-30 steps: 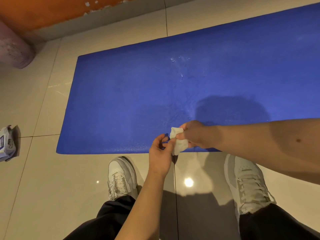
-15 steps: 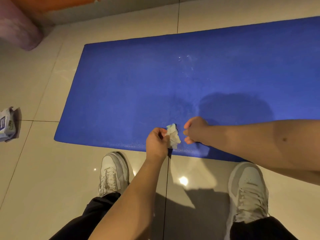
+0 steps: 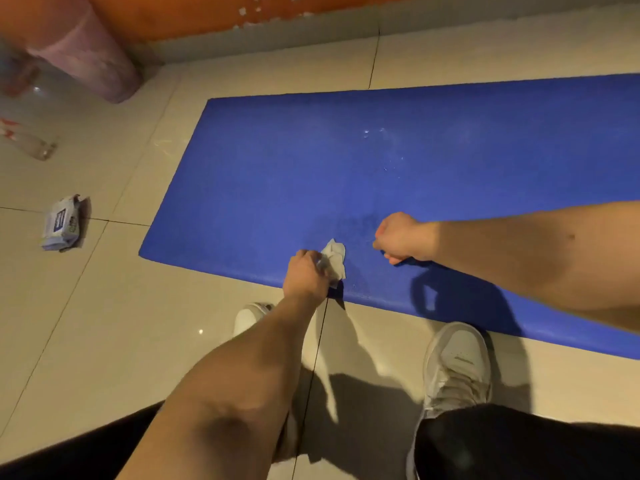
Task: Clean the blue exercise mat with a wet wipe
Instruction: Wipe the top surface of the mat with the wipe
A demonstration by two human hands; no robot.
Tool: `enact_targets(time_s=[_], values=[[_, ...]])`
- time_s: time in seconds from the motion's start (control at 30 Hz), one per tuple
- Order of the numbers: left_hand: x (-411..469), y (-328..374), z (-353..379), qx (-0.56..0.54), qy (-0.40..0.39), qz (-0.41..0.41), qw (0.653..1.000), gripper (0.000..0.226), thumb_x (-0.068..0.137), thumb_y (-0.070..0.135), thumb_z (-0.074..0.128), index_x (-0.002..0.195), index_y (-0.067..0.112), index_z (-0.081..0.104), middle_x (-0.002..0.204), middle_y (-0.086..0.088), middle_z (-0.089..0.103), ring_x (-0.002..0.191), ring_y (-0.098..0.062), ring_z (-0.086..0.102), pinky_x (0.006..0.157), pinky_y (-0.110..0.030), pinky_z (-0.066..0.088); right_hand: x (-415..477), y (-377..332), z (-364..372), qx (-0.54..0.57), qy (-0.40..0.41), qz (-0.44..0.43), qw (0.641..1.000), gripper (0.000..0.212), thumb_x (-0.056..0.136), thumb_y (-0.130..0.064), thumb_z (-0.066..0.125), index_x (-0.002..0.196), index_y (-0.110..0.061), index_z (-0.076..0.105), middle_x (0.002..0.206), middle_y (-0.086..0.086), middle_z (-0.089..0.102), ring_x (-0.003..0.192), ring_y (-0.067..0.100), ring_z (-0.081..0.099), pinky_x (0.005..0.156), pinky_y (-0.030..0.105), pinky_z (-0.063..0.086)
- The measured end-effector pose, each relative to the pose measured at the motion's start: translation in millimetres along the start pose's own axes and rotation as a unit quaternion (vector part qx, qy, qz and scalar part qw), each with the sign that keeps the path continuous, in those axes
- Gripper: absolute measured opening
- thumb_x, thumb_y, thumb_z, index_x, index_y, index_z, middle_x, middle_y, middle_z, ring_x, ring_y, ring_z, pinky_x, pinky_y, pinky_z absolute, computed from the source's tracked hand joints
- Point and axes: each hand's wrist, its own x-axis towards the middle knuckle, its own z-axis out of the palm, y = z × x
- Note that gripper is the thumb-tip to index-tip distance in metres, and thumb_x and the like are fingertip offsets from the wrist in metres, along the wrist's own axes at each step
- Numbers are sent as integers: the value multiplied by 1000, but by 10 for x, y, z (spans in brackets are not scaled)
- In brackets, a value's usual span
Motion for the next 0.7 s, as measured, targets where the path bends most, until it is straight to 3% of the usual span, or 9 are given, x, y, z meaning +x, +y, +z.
enact_targets(time_s=[0.1, 0.17, 0.27, 0.4, 0.47, 0.57, 0.63, 0.7], values=[[52, 165, 32, 92, -42, 53, 993, 14, 94, 7, 49, 106, 12, 55, 116, -13, 60, 105, -35, 56, 88, -45, 53, -104, 26, -105, -54, 12, -14, 998, 9, 92, -8, 62, 99, -5, 65, 90, 18, 68, 76, 31, 62, 62, 29, 54], [149, 184, 149, 146, -74, 67, 984, 21, 91, 7, 47, 111, 9, 51, 115, -15, 59, 109, -37, 52, 83, -45, 52, -151, 91, -114, -128, 36, -18, 991, 5, 95, -12, 58, 96, -10, 63, 94, 15, 65, 85, 30, 62, 72, 30, 54], [203, 58, 386, 192, -71, 87, 975, 42, 93, 15, 57, 133, 12, 43, 133, -4, 44, 122, -29, 37, 77, -33, 47, -196, 339, -66, -217, 47, -23, 975, 28, 99, -15, 53, 124, -6, 61, 126, 11, 60, 116, 32, 58, 95, 35, 50], [241, -80, 601, 191, -5, 98, 977, 41, 91, 16, 62, 130, 14, 50, 131, -4, 44, 117, -25, 39, 82, -26, 49, -192, 697, 23, -281, 42, -52, 957, 37, 96, -18, 53, 133, -11, 55, 136, 12, 54, 122, 33, 54, 101, 42, 47], [274, -160, 705, 175, 25, 124, 976, 30, 92, 13, 59, 123, 13, 58, 124, -4, 49, 113, -24, 40, 86, -26, 44, -155, 860, 84, -308, 26, -45, 950, 47, 97, -20, 53, 142, -12, 48, 149, 14, 42, 131, 34, 47, 108, 42, 42], [275, -195, 814, 68, 62, 113, 989, 23, 95, 5, 52, 116, 10, 61, 126, -3, 50, 116, -23, 41, 92, -29, 48, -93, 1045, 151, -344, 14, -37, 938, 65, 102, -26, 49, 160, -15, 21, 167, 12, 6, 151, 37, 18, 119, 44, 29], [183, -166, 839, -22, 87, 108, 990, 22, 96, 10, 46, 111, 11, 61, 125, -9, 53, 118, -29, 46, 98, -41, 48, -38, 1113, 213, -350, 21, -18, 936, 71, 105, -37, 44, 162, -23, 4, 168, 10, -11, 154, 37, -4, 122, 48, 23], [95, -158, 903, -142, 128, 92, 977, 25, 94, 18, 42, 106, 15, 63, 121, -16, 56, 117, -36, 50, 98, -56, 45, 28, 1150, 305, -348, 46, -1, 936, 73, 104, -48, 39, 162, -28, -2, 167, 9, -15, 153, 39, -13, 122, 51, 22]])
